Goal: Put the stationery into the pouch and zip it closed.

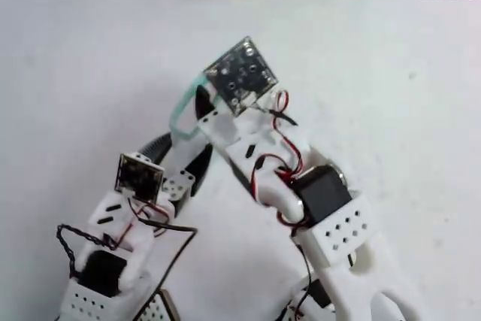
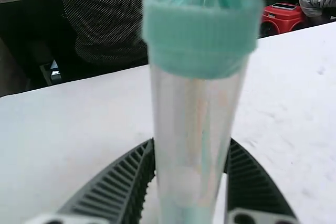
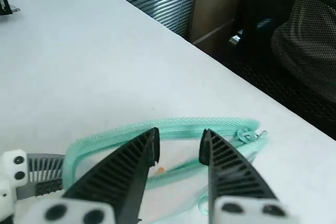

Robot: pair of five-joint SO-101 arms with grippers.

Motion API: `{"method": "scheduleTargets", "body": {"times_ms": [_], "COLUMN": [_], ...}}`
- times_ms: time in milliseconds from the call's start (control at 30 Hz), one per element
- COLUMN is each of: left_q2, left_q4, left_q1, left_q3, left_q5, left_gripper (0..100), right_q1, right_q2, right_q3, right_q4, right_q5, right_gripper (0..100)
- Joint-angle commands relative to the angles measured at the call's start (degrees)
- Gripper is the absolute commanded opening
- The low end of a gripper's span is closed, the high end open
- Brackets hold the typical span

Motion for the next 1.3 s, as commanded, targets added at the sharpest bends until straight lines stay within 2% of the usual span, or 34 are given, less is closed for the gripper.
{"method": "scheduleTargets", "body": {"times_ms": [0, 233, 367, 500, 700, 767, 900, 1033, 1267], "left_q2": [-0.5, -0.5, -0.5, -0.5, -0.5, -0.5, -0.5, -0.5, -0.5], "left_q4": [-1.4, -1.4, -1.2, -1.4, -1.5, -1.5, -1.0, 0.9, 16.3], "left_q1": [-0.4, -0.4, -0.4, -0.1, 0.9, 2.7, 5.8, 5.8, 6.3], "left_q3": [-0.6, -0.6, -0.6, -0.5, -0.8, -0.5, -0.4, -1.5, -12.0], "left_q5": [0.1, 0.1, 0.1, 0.1, -5.1, -6.9, -10.6, -11.8, -11.4], "left_gripper": [21, 21, 21, 15, 2, 2, 2, 2, 2], "right_q1": [-0.2, 7.6, 15.4, 20.7, 22.4, 20.3, 15.9, 16.4, 16.9], "right_q2": [-0.9, -0.9, 0.3, 3.5, 4.3, 1.4, -10.5, -24.0, -35.4], "right_q3": [-4.5, -8.8, -9.5, -9.7, -7.5, -2.9, 13.7, 31.1, 49.8], "right_q4": [0.4, 0.8, 1.7, 4.8, 11.4, 11.7, 4.1, -8.0, -20.4], "right_q5": [-0.7, -1.2, -7.0, -7.8, -7.8, -7.6, -2.1, 0.6, 0.6], "right_gripper": [13.0, 13.0, 13.0, 13.0, 13.0, 13.0, 13.0, 13.0, 13.3]}}
